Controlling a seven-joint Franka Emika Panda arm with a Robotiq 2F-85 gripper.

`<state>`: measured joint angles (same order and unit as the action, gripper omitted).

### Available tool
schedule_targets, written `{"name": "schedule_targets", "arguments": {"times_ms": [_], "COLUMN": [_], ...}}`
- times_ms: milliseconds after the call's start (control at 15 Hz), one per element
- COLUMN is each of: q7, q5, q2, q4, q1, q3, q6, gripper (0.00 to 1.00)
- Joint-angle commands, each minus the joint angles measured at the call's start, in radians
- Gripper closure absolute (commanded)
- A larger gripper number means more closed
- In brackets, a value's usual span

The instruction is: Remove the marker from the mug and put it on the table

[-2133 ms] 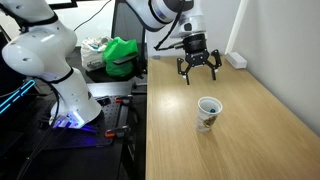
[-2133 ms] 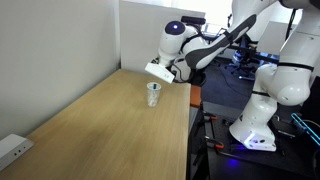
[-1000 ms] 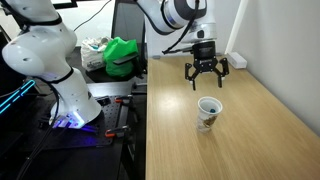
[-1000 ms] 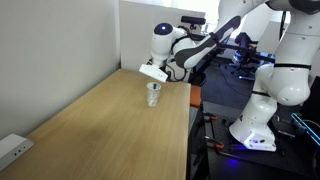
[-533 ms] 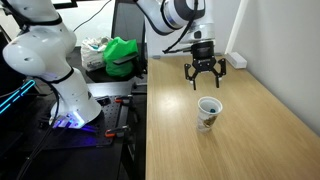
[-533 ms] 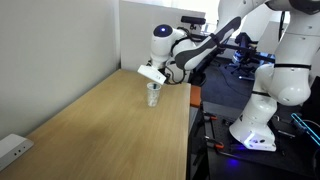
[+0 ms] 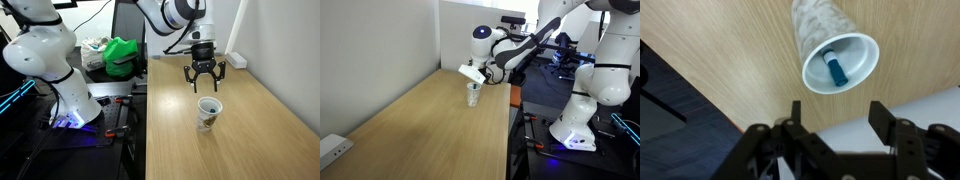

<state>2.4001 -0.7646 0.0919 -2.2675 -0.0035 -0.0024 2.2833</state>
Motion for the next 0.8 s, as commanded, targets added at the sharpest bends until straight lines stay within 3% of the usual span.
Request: {"name": "schedule_targets", "arguments": {"times_ms": [0, 267, 533, 733], "q7": [-0.043, -0.137, -0.264, -0.291], "q5": [0.032, 0.091, 0.161, 0.159], "q2": [0.009, 0.014, 0.027, 0.043], "q4": [0.023, 0.025, 0.041, 0.061], "q1": [0.005, -0.002, -0.004, 0.0], "q3": [-0.011, -0.018, -0.029, -0.037], "q6": [-0.031, -0.02, -0.02, -0.036], "gripper": [0.35, 0.4, 0.35, 0.33]}}
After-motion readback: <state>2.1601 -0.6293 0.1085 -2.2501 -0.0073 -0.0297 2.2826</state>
